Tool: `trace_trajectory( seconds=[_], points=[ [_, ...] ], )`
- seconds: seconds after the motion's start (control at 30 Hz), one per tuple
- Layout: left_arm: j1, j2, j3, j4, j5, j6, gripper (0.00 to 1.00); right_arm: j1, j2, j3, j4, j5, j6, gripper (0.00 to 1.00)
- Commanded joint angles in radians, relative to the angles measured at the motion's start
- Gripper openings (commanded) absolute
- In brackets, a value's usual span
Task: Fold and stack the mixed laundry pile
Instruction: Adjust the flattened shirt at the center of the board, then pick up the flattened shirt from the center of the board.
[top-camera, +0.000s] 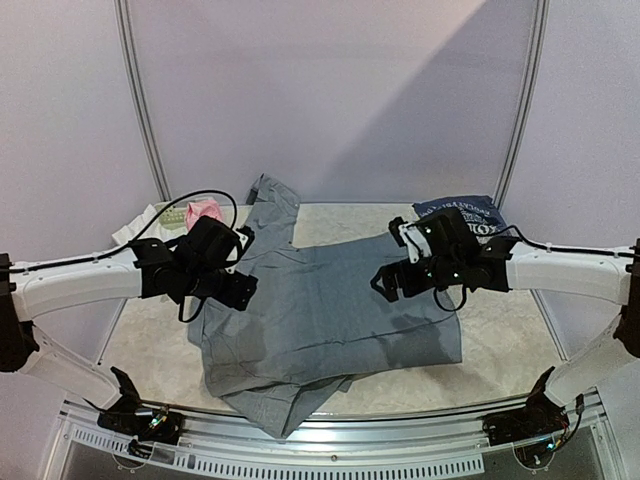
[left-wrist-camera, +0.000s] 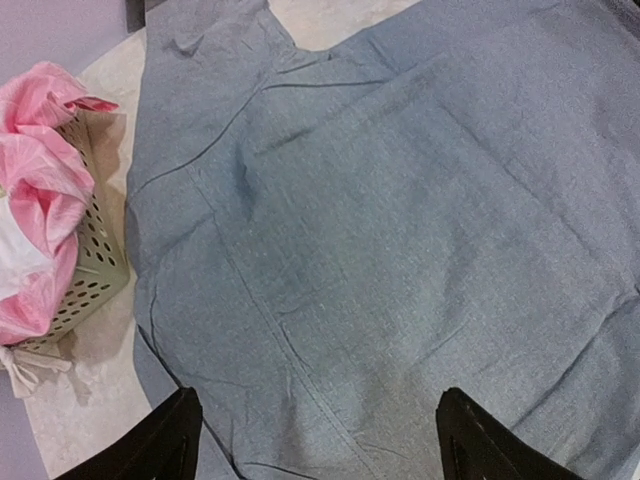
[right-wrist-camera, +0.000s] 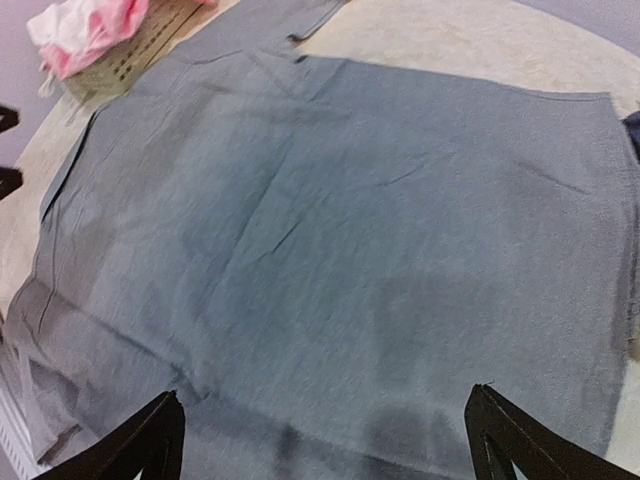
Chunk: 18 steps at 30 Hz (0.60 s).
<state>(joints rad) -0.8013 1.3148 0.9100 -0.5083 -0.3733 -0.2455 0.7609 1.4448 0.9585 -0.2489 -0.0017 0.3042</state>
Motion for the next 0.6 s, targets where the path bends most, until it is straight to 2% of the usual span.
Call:
trace_trajectory(
  seconds=[0.0,0.17,0.37,0.57],
  points=[
    [-0.008,0.029,-0.057,0.085,0.054,-0.041,0.83,0.105,-0.045,-0.037,0.015,-0.106,-0.052,0.99],
    [0.016,0.181,-0.012,0.151,0.144,-0.021,0.8,0.237,-0.016,-0.037,0.014,-0.204,-0.109,0.98],
    [0.078,0.337,0.032,0.259,0.253,-0.002,0.76,0.339,0.07,-0.013,-0.046,-0.255,-0.067,0.89],
    [0.135,0.489,0.119,0.317,0.335,0.016,0.74,0.44,0.123,0.008,-0.107,-0.23,-0.067,0.83]
  ],
)
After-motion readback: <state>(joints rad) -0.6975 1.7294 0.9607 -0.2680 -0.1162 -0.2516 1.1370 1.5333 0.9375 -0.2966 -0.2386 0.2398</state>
